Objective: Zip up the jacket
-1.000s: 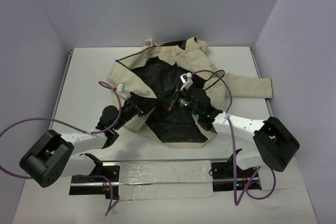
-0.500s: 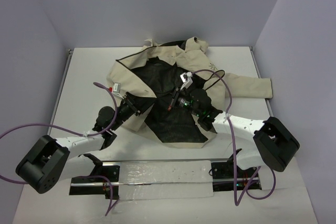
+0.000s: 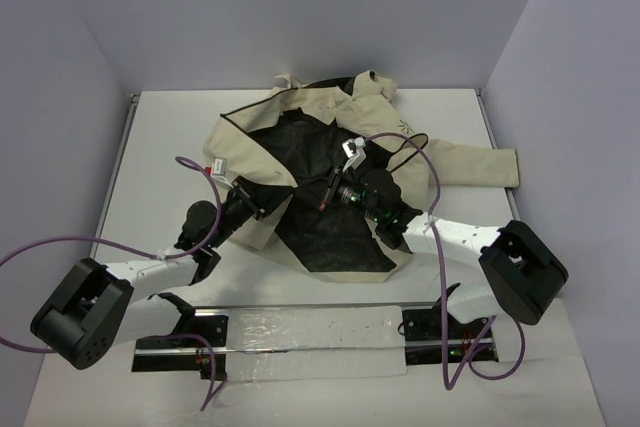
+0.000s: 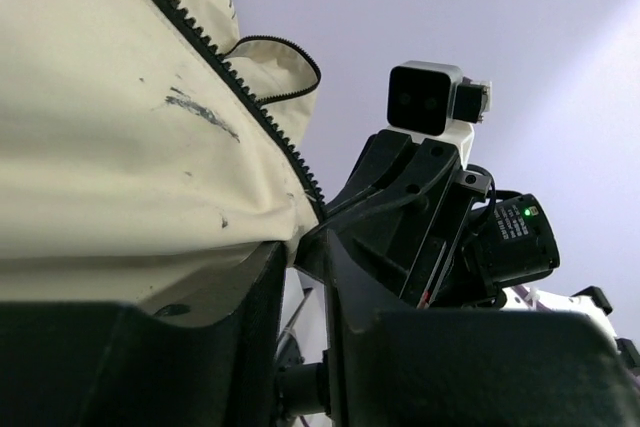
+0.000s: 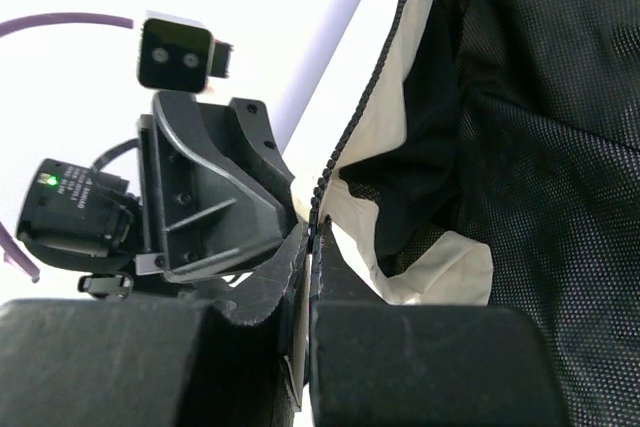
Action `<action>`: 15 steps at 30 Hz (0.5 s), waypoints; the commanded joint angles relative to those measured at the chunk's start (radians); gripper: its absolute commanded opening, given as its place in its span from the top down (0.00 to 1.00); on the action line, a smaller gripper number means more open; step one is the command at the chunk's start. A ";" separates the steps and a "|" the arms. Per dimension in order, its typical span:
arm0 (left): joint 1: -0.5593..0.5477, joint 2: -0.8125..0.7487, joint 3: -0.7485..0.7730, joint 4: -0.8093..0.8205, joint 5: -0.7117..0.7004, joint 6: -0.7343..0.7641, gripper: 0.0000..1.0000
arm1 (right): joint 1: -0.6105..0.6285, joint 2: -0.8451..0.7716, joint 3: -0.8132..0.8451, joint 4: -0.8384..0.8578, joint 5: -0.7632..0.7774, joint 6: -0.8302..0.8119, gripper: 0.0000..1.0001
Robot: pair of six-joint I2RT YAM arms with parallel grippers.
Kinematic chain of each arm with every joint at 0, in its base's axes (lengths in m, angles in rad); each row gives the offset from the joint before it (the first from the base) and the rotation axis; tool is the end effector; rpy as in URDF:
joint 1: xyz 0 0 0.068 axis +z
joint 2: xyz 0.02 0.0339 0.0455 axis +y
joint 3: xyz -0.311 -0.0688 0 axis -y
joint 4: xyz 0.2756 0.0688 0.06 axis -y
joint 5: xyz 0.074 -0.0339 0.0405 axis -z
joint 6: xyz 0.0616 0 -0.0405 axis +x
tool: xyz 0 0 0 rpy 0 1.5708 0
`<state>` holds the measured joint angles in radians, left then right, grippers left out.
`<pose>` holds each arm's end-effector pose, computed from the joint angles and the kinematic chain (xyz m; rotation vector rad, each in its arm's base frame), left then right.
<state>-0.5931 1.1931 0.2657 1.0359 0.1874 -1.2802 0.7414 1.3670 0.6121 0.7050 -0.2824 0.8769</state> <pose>0.2029 -0.1506 0.2326 -0.4027 1.6515 -1.6124 0.2332 0.2368 0.2663 -0.1221 1.8295 1.4292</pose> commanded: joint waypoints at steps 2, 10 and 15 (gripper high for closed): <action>0.031 -0.036 0.025 0.093 -0.004 -0.013 0.59 | -0.003 0.029 -0.004 -0.042 -0.027 -0.033 1.00; 0.039 -0.013 0.065 0.066 0.025 -0.006 0.59 | -0.004 0.017 -0.011 -0.044 -0.031 -0.040 1.00; 0.039 0.023 0.073 0.087 0.040 -0.015 0.61 | -0.005 0.012 -0.001 -0.052 -0.036 -0.041 1.00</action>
<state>-0.5671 1.1991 0.2754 1.0207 0.2211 -1.2964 0.7403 1.3869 0.6121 0.6992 -0.2894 0.8629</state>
